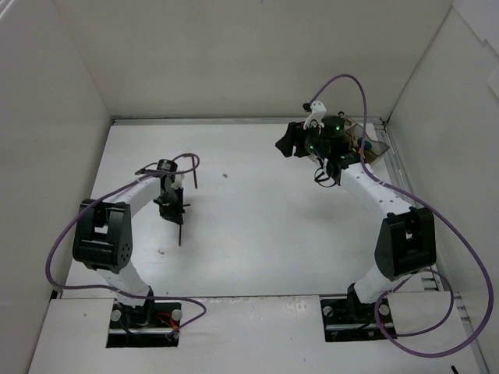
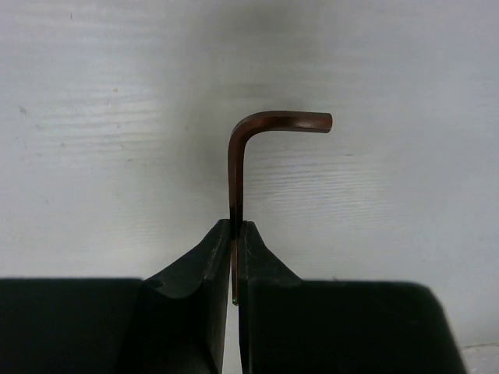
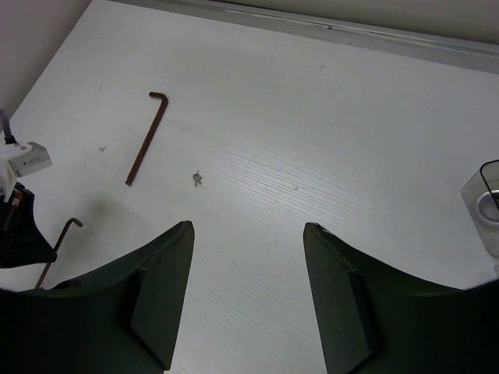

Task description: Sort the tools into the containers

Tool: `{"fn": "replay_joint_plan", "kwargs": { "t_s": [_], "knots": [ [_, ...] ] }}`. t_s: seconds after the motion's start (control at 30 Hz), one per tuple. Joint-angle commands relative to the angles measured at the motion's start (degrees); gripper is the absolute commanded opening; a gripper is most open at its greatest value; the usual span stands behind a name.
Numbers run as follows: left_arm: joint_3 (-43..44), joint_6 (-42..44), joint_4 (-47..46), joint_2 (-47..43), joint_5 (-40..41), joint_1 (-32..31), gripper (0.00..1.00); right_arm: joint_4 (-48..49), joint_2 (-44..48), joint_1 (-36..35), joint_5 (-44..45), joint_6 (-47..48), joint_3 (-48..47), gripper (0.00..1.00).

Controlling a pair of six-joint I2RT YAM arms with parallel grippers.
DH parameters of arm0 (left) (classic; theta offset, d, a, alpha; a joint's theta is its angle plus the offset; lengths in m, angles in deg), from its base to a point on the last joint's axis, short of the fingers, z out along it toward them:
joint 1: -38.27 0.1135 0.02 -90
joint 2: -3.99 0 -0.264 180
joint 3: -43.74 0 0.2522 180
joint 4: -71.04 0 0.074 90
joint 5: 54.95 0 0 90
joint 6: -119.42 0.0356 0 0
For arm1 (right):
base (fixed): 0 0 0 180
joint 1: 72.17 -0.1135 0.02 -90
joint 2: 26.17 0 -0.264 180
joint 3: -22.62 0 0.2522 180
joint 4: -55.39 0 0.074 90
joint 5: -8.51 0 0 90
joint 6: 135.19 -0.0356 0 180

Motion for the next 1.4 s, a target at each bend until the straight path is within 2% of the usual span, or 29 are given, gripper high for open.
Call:
{"fn": "replay_joint_plan", "kwargs": {
  "t_s": [0.0,0.13,0.37,0.57,0.83,1.07,1.37],
  "knots": [
    [4.11,-0.02,-4.75,-6.08,-5.09,-0.15,0.00,3.67,1.28,-0.31,-0.81,-6.36,-1.52,0.56],
    [6.40,-0.98,-7.64,-8.63,-9.91,-0.15,0.00,3.59,1.99,-1.63,-1.26,-9.97,-0.99,0.57],
    [8.68,-5.46,-11.43,-11.88,-17.39,-1.81,0.00,3.94,2.78,-9.18,1.11,-14.55,-1.96,0.59],
    [9.39,-11.70,-16.70,-13.29,-22.14,-4.89,0.00,9.47,2.26,-15.33,2.87,-19.91,-0.90,0.60],
    [12.55,-15.75,-19.25,-12.59,-23.38,-9.37,0.00,10.09,-0.47,-20.00,5.24,-19.65,-2.13,0.60],
    [14.49,-16.28,-19.34,-12.24,-22.06,-13.24,0.00,10.62,-2.49,-21.15,6.13,-19.39,-2.66,0.58],
    [15.63,-15.67,-18.81,-11.80,-21.71,-14.39,0.00,10.88,-3.02,-21.85,8.41,-19.13,-2.14,0.53]
  ]
}}
